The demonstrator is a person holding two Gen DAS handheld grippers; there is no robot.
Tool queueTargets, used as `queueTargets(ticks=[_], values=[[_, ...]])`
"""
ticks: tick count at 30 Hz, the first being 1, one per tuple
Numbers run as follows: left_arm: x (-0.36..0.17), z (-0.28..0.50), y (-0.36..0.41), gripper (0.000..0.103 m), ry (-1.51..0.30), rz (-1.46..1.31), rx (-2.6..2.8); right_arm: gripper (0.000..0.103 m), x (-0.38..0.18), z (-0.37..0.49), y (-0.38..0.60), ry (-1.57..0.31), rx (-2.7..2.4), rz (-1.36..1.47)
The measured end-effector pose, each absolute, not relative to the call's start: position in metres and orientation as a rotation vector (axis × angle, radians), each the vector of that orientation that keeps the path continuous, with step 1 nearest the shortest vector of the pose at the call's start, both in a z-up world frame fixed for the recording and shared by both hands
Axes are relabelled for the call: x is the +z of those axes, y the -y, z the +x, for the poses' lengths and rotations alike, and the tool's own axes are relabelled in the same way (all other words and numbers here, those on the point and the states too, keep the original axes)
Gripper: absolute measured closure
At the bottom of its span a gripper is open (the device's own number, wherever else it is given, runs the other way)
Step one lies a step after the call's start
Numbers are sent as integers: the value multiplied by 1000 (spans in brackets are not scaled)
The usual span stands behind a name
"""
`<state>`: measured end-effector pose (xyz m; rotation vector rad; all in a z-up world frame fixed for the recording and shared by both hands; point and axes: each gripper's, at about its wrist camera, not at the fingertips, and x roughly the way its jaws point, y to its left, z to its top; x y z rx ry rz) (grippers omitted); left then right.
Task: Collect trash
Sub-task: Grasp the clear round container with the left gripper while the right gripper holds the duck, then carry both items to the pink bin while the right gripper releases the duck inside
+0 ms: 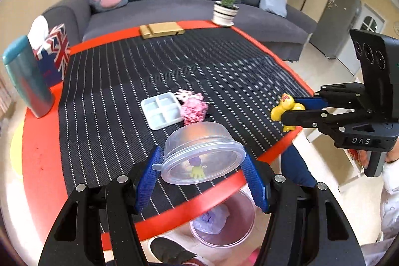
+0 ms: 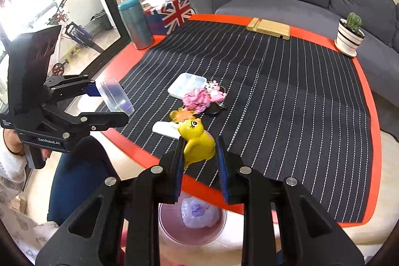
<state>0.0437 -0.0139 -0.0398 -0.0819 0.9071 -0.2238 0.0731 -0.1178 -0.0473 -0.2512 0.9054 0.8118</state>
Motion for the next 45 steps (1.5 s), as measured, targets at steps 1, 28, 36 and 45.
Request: queueTargets(ticks=[1, 28, 36, 45], values=[[-37, 40, 16, 41, -900, -79, -231, 79, -45, 67, 119, -899, 816, -251], [-49, -16, 48, 41, -908, -85, -314, 15, -78, -14, 144, -958, 857, -222], [-49, -17, 53, 41, -915, -75, -329, 9, -75, -8, 148, -955, 810, -215], [-53, -16, 62, 41, -928, -62, -351, 8, -71, -6, 156, -943, 785, -196]])
